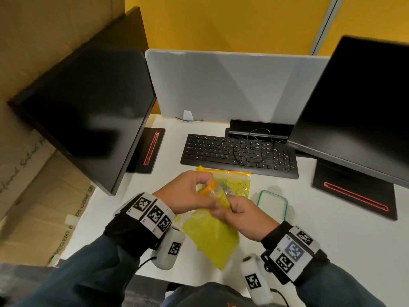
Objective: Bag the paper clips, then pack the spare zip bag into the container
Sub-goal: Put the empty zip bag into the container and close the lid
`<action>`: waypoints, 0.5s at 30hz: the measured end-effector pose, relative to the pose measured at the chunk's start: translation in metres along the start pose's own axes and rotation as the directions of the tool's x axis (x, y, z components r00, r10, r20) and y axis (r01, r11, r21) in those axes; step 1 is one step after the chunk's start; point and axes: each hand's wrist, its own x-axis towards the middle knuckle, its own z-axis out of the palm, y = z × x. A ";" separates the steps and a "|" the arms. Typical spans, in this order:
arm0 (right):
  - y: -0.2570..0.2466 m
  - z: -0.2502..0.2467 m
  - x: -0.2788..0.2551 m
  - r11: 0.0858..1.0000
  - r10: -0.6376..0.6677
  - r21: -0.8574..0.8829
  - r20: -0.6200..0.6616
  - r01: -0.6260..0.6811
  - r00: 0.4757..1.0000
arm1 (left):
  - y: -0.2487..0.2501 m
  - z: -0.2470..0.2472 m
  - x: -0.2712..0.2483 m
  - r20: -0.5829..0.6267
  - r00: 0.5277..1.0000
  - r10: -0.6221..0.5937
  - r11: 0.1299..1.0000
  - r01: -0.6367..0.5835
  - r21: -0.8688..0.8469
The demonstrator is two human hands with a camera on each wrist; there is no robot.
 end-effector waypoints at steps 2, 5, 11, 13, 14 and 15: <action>0.009 -0.008 -0.006 0.999 0.013 0.047 0.013 -0.013 1.000 | -0.003 -0.002 0.002 -0.019 1.000 0.000 1.000 0.000 0.009; 0.020 -0.020 -0.018 0.991 0.046 0.131 -0.032 -0.041 0.998 | -0.009 -0.001 0.008 -0.158 0.987 -0.013 1.000 0.012 -0.008; 0.047 -0.029 -0.028 0.665 0.170 0.745 -0.083 -0.053 0.982 | -0.020 0.008 0.016 -0.232 0.967 -0.104 0.973 0.051 -0.225; 0.044 -0.032 -0.030 0.694 0.119 0.720 -0.080 -0.026 0.990 | -0.022 0.014 0.015 -0.287 0.947 -0.145 0.960 0.065 -0.271; 0.040 -0.034 -0.029 0.722 0.106 0.692 -0.095 -0.011 0.990 | -0.025 0.017 0.015 -0.321 0.931 -0.172 0.956 0.079 -0.281; 0.037 -0.035 -0.028 0.750 0.104 0.661 -0.134 0.011 0.985 | -0.029 0.019 0.015 -0.352 0.913 -0.206 0.952 0.104 -0.288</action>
